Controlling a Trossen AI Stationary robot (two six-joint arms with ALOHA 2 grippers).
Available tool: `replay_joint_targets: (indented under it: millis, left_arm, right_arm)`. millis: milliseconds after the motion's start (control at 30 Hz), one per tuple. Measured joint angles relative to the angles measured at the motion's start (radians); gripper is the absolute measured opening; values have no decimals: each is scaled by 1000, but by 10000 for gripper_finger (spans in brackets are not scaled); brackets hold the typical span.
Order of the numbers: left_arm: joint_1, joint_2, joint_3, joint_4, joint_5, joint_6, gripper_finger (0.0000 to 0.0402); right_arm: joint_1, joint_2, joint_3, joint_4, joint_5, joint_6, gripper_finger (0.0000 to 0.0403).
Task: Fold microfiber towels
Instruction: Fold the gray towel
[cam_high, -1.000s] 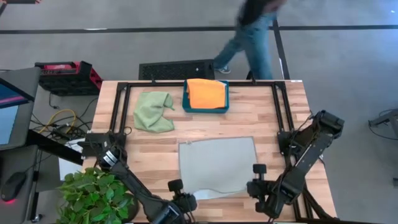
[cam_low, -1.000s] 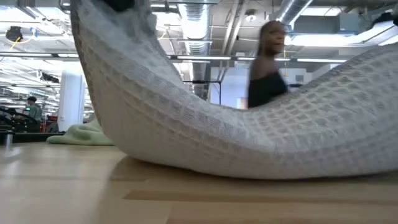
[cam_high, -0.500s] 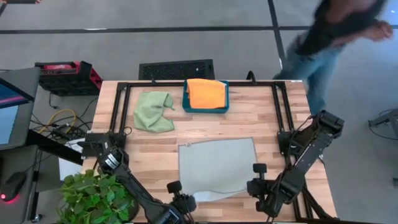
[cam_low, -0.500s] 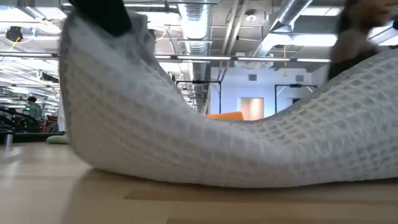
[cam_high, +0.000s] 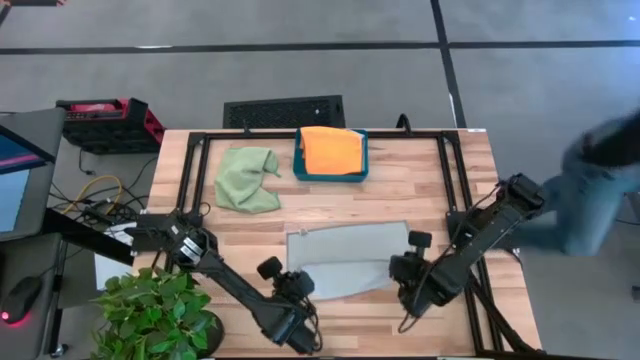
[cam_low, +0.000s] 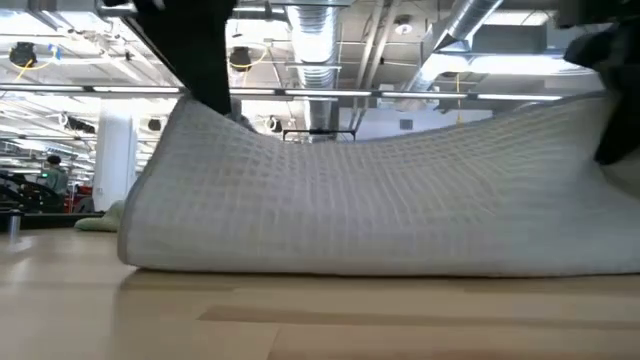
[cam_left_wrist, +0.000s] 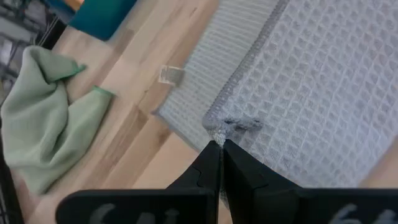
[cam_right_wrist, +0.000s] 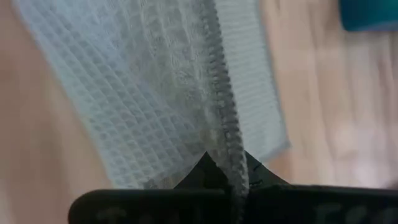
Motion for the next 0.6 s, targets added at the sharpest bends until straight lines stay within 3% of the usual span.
replay_joint_targets:
  millis: [600]
  left_arm:
    - [146, 1, 0, 4, 66, 107, 0]
  right_arm:
    - [-247, 1, -66, -62, 68, -70, 8]
